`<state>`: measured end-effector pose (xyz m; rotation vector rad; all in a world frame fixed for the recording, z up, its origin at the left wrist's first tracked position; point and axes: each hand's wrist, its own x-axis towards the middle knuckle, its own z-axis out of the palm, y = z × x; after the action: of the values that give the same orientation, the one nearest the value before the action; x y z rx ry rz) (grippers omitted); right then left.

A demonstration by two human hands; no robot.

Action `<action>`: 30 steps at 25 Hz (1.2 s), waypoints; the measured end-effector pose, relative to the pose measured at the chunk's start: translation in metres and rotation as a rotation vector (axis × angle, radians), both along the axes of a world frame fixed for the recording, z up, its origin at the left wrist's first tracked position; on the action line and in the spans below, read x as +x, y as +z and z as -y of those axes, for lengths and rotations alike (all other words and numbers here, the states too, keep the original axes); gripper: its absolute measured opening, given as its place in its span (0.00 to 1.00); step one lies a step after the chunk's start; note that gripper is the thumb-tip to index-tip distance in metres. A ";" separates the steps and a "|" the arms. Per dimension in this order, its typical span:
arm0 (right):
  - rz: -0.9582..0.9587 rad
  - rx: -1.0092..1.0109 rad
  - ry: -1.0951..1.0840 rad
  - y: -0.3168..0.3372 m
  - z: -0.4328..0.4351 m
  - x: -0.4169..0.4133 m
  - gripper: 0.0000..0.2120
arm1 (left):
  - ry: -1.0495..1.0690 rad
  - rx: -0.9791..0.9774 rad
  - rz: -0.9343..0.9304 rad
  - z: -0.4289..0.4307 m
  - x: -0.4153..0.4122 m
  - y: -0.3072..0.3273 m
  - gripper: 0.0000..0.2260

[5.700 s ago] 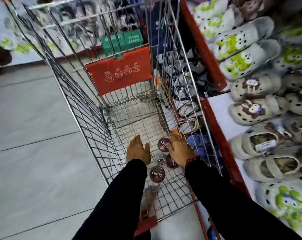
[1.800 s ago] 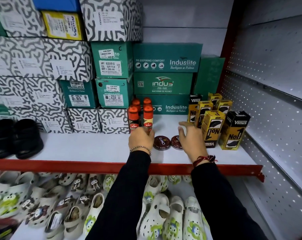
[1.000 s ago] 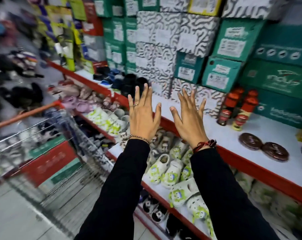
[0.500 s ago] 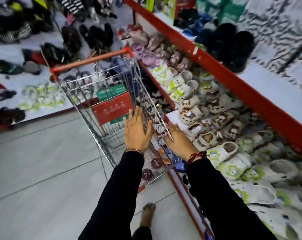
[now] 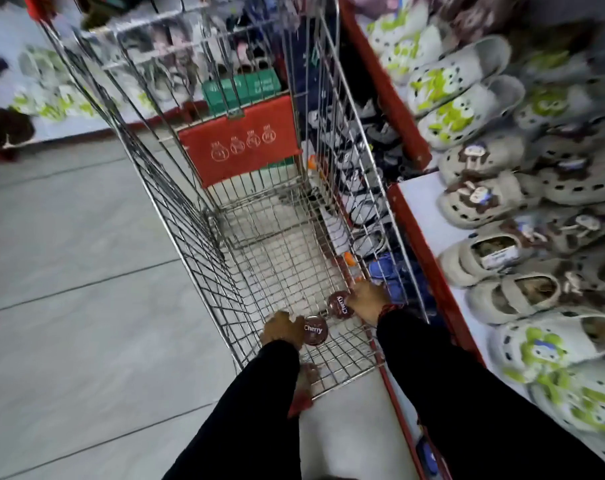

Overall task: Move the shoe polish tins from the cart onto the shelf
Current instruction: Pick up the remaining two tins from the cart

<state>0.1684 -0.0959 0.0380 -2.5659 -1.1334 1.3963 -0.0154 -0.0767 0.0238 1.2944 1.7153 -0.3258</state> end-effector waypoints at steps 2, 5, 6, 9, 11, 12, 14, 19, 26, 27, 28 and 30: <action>0.008 -0.068 0.006 -0.031 -0.009 0.000 0.11 | -0.019 -0.067 -0.063 0.004 0.001 -0.037 0.21; 0.045 -0.090 -0.045 -0.067 -0.016 -0.001 0.18 | 0.058 -0.122 -0.075 0.008 0.008 -0.072 0.22; 0.063 -0.108 -0.034 -0.073 -0.016 -0.003 0.20 | 0.089 -0.129 -0.067 0.010 0.010 -0.080 0.21; 0.066 -0.144 -0.054 -0.089 -0.015 -0.005 0.27 | 0.126 -0.166 -0.102 0.013 0.019 -0.098 0.18; 0.051 -0.145 -0.075 -0.097 -0.017 -0.006 0.29 | 0.150 -0.178 -0.153 0.016 0.021 -0.104 0.18; 0.013 -0.149 -0.089 -0.100 -0.018 -0.007 0.29 | 0.167 -0.177 -0.164 0.017 0.021 -0.106 0.17; -0.093 -0.115 -0.180 -0.103 -0.020 -0.009 0.29 | 0.208 -0.177 -0.162 0.018 0.022 -0.109 0.18; 0.015 -0.045 -0.120 -0.098 -0.020 -0.003 0.31 | 0.318 -0.131 -0.062 0.017 0.024 -0.103 0.18; 0.016 -0.028 -0.422 -0.075 -0.015 0.003 0.21 | 0.327 -0.004 -0.007 0.007 0.011 -0.081 0.16; 0.026 -0.020 -0.400 -0.069 -0.013 0.004 0.21 | 0.353 -0.002 0.007 0.005 0.008 -0.073 0.16; -0.012 -0.006 -0.448 -0.064 -0.011 0.004 0.21 | 0.386 0.005 0.019 0.003 0.005 -0.063 0.16; -0.042 0.040 -0.454 -0.047 -0.009 0.003 0.20 | 0.423 0.048 0.031 -0.002 0.001 -0.045 0.17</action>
<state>0.1713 -0.0870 -0.0086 -2.5298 -0.5146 1.2880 -0.0144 -0.0750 -0.0207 0.9303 1.9246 -0.0175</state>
